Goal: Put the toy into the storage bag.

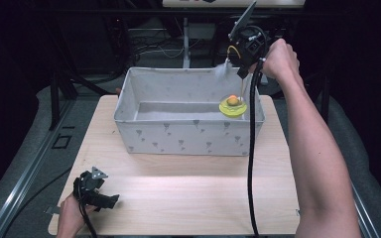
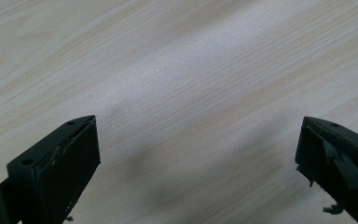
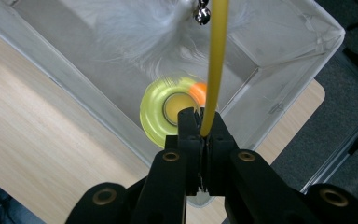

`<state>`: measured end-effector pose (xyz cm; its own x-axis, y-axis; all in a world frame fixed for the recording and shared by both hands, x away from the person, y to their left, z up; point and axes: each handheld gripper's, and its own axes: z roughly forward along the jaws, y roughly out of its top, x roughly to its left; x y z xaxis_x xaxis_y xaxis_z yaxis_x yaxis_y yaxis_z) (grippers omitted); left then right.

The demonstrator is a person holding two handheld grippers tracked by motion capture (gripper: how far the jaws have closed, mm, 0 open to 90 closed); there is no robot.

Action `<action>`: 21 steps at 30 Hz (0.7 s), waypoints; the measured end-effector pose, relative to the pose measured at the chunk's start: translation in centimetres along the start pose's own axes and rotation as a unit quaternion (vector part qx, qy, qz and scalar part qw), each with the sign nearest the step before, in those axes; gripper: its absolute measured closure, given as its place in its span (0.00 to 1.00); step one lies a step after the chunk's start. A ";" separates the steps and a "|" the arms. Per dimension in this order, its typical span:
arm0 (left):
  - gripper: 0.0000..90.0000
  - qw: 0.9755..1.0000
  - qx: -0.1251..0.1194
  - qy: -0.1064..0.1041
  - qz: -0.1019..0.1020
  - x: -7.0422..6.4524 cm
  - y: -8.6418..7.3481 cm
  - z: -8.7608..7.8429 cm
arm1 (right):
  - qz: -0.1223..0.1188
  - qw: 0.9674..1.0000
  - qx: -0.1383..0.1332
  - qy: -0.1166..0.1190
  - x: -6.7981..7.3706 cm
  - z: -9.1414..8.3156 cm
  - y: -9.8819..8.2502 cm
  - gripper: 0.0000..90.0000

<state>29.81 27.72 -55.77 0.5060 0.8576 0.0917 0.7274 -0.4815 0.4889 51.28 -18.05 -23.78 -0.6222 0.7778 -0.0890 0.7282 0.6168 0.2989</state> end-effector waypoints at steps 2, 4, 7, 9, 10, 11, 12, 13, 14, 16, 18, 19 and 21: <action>0.00 1.000 0.001 0.000 0.000 0.0 0.0 0.0 | 0.003 1.000 0.000 0.002 -0.2 0.5 -0.2 0.98; 0.00 1.000 0.001 0.000 0.000 0.0 0.0 0.0 | 0.007 1.000 -0.001 0.005 -0.3 1.2 -0.5 0.98; 0.00 1.000 0.000 0.000 0.001 0.0 0.0 0.0 | 0.009 1.000 -0.002 0.007 -0.4 1.5 -0.7 0.98; 0.00 1.000 0.000 0.000 0.001 0.0 0.0 0.0 | 0.011 1.000 0.001 0.008 -0.5 1.8 -0.9 0.98; 0.00 1.000 0.000 0.000 0.001 -0.1 0.0 0.0 | 0.012 1.000 0.001 0.010 -0.5 2.2 -1.1 0.98; 0.00 1.000 0.000 0.000 0.000 -0.1 0.0 0.0 | 0.012 1.000 0.001 0.010 -0.5 2.2 -1.1 0.98; 0.00 1.000 0.001 0.000 0.001 -0.1 0.0 0.0 | 0.014 1.000 0.001 0.012 -0.6 2.4 -1.2 0.98; 0.00 1.000 0.001 0.000 0.001 -0.1 0.0 0.0 | 0.014 1.000 0.004 0.011 -0.6 2.7 -1.4 0.98; 0.00 1.000 0.000 0.000 0.001 -0.1 0.0 0.0 | 0.014 1.000 0.004 0.013 -0.7 2.8 -1.5 0.98; 0.00 1.000 0.001 0.000 0.000 -0.1 0.0 0.0 | 0.016 1.000 0.007 0.015 -0.8 3.3 -1.8 0.98; 0.00 1.000 0.002 -0.001 0.000 -0.1 0.0 0.0 | 0.017 1.000 0.009 0.016 -0.8 3.9 -2.0 0.98; 0.00 1.000 0.002 -0.001 0.001 -0.1 0.0 0.0 | 0.016 1.000 0.014 0.015 -0.8 4.0 -2.1 0.98; 0.00 1.000 0.002 0.000 0.001 -0.1 0.0 0.0 | 0.017 1.000 0.015 0.017 -0.9 4.5 -2.4 0.98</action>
<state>29.80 27.63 -55.77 0.5086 0.8560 0.0923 0.7276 -0.4847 0.4854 51.43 -19.67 -28.73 -0.6059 0.7942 -0.0475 0.7568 0.5937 0.2732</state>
